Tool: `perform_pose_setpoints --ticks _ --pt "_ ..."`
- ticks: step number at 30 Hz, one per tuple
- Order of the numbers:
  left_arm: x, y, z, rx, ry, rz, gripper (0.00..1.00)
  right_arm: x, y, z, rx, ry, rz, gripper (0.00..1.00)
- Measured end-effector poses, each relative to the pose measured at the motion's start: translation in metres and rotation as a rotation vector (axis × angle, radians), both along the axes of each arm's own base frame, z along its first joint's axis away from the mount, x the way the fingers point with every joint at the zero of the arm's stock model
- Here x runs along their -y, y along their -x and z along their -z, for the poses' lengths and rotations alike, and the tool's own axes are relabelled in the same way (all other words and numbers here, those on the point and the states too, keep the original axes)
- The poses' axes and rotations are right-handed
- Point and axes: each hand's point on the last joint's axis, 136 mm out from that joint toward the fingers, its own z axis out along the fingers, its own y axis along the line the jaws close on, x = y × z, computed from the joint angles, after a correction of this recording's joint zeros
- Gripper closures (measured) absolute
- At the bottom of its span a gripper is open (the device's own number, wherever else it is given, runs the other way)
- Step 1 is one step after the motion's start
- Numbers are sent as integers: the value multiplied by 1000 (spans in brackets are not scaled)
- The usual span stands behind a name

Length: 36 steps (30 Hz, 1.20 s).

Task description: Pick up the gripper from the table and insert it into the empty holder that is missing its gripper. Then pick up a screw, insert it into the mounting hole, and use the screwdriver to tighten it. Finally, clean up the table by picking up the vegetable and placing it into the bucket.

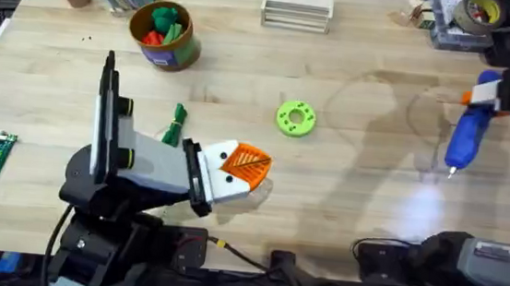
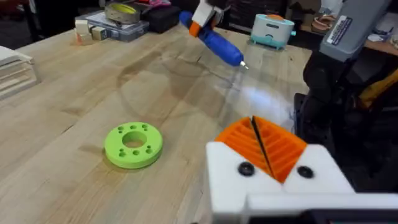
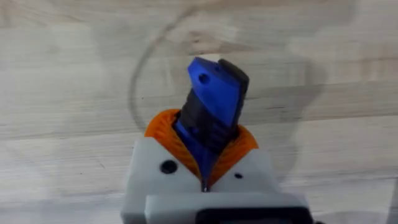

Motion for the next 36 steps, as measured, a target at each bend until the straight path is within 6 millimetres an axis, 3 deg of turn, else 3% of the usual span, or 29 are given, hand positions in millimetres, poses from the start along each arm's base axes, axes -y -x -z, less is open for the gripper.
perform_pose_setpoints --ticks 14,22,29,36 --pt "0 0 0 0 0 0 997 -30 8 -122 406 64 -32 971" --pt "0 0 0 0 0 0 997 -67 22 -186 647 66 -135 971" --pt "0 0 0 0 0 0 997 -113 12 -218 857 -11 -290 971" --pt "0 0 0 0 0 0 997 -157 7 -212 1028 -136 -365 971"
